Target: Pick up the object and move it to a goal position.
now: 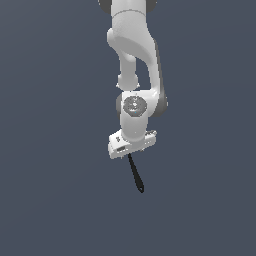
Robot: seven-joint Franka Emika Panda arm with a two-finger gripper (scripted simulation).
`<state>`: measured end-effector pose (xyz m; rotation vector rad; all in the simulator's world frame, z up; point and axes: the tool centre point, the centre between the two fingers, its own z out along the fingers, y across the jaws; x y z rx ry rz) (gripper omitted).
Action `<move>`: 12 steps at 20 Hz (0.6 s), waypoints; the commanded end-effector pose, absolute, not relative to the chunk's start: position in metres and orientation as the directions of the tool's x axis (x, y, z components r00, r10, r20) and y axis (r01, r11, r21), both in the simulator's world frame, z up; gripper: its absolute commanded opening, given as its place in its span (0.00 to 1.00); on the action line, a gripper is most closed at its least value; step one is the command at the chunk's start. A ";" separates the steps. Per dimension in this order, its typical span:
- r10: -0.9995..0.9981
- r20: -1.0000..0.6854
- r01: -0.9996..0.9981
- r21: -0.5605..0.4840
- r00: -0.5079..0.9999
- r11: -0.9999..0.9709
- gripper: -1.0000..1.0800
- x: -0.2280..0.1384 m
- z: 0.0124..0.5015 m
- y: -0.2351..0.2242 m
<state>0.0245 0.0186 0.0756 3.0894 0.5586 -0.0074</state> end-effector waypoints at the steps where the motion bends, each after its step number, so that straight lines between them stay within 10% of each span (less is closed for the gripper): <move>1: 0.368 -0.001 0.368 0.000 0.930 -0.930 0.96 0.027 0.070 0.020; 12: 0.371 -0.001 0.371 0.000 0.928 -0.928 0.96 0.026 0.051 0.020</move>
